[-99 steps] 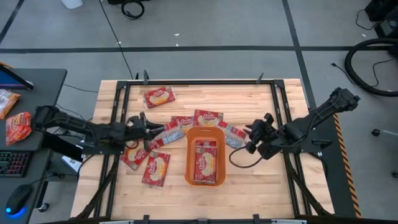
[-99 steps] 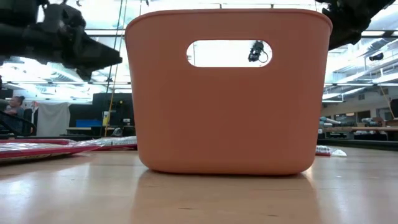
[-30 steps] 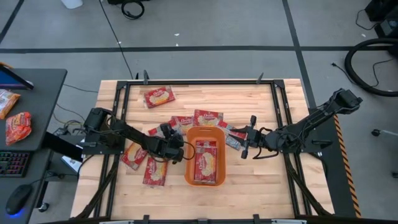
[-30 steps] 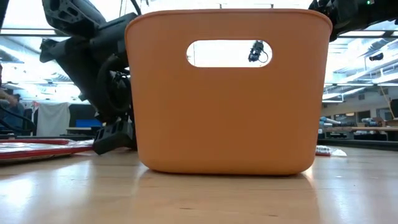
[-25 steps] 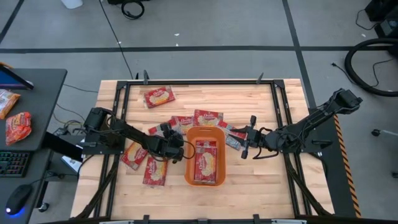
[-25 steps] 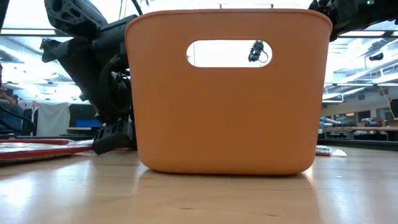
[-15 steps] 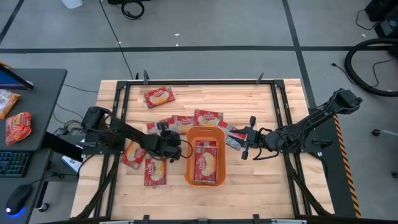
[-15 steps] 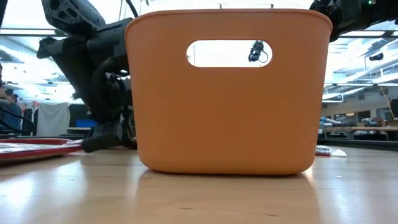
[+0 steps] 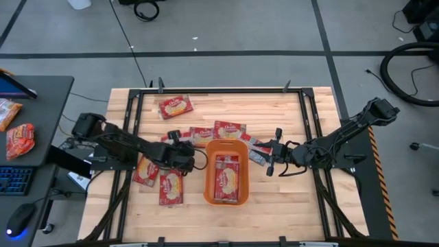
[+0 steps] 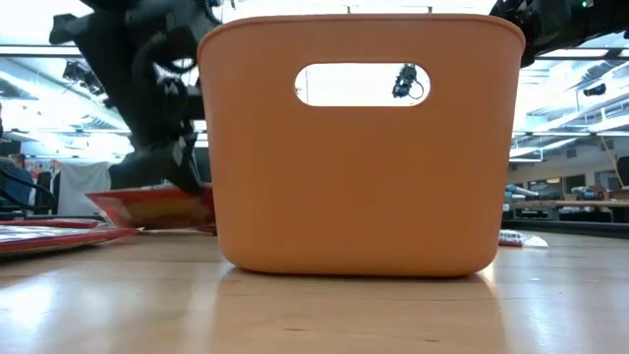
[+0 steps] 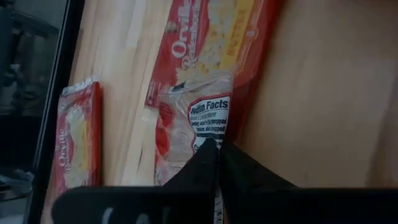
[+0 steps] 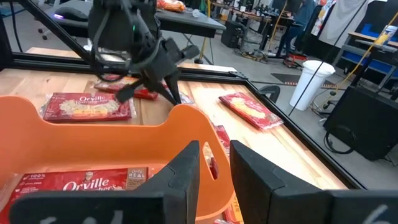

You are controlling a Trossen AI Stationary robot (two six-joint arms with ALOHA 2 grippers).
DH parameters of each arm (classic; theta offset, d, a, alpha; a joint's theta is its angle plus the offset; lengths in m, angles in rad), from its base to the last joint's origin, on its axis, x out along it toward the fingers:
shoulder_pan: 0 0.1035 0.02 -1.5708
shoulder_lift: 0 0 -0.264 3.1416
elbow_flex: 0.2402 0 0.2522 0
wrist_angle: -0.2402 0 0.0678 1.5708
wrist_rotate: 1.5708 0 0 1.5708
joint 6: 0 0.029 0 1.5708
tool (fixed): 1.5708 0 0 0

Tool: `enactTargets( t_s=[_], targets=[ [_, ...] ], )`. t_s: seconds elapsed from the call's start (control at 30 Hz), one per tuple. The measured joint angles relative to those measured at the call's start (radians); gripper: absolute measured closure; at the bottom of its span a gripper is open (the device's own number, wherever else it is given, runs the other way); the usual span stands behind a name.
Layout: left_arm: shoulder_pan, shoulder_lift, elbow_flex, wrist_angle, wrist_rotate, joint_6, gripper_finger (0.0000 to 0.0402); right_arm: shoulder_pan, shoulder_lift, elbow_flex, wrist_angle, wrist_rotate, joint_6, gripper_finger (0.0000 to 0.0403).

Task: Sort popcorn bags into baskets
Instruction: Put the red popcorn bag into the orange bin

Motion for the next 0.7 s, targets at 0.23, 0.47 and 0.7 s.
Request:
enactTargets(
  t_s=[0.23, 0.47, 0.7],
  targets=[
    [0.0, -0.14, 0.009, -0.032, 0.061, -0.002, 0.0389, 0.0, 0.0, 0.0, -0.004, 0.0, 0.003, 0.0309],
    [-0.001, -0.239, 0.14, -0.172, 0.354, 0.0, 0.039, 0.001, 0.0, 0.0, -0.003, 0.0, 0.004, 0.0309],
    [-0.009, -0.243, 0.312, -0.197, 0.605, 0.077, 0.039, 0.001, 0.003, 0.0, 0.002, -0.009, 0.005, 0.0309]
  ],
)
